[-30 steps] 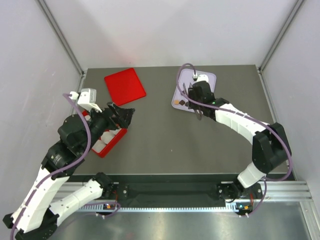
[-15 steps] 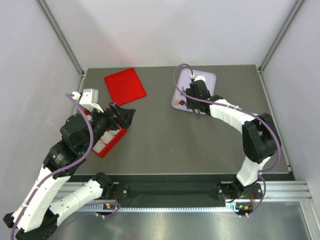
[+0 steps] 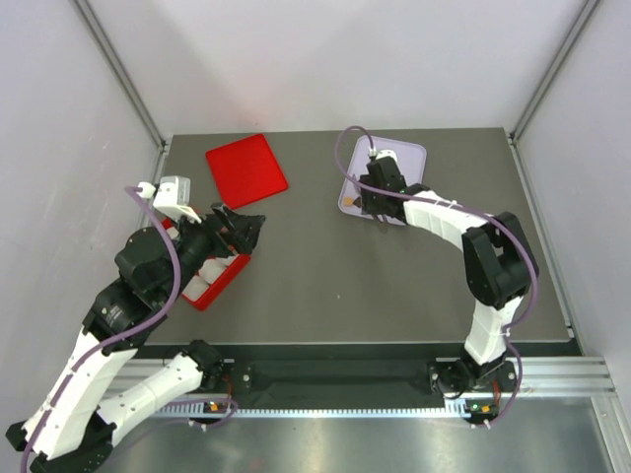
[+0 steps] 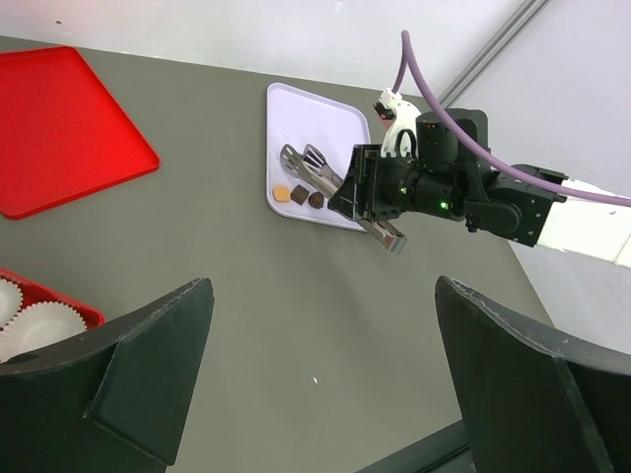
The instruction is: Pack the chocolate
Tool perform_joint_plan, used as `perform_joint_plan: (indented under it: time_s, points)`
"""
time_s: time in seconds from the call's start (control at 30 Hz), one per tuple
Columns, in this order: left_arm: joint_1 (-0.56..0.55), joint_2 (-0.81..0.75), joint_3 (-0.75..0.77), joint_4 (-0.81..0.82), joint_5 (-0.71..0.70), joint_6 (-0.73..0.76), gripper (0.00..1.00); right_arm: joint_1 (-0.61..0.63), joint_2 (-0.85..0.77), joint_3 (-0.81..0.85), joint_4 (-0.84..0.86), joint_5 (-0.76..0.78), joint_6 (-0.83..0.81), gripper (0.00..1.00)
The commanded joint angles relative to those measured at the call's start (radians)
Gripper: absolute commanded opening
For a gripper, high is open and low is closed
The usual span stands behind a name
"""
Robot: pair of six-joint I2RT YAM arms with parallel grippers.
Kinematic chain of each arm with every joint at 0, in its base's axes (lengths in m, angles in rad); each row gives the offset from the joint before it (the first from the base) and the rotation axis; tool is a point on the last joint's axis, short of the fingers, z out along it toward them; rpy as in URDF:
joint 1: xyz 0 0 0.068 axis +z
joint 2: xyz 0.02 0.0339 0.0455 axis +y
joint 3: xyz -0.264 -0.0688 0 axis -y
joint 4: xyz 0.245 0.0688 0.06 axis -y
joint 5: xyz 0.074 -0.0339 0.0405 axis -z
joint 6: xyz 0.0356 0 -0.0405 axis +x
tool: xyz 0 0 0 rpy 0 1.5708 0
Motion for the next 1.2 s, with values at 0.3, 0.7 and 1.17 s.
perform_joint_plan:
  time_s: [0.3,0.7,1.17]
  points:
    - [0.002,-0.009,0.022,0.04,-0.024,0.008,0.99,-0.008,0.051,0.108,0.017,0.004,-0.023,0.42]
    - [0.001,-0.018,0.027,0.031,-0.035,0.011,0.99,-0.007,0.03,0.105,-0.009,0.026,-0.067,0.26]
    - [0.002,-0.025,0.119,0.002,-0.054,0.054,0.99,0.045,-0.135,0.099,0.005,-0.085,-0.038,0.19]
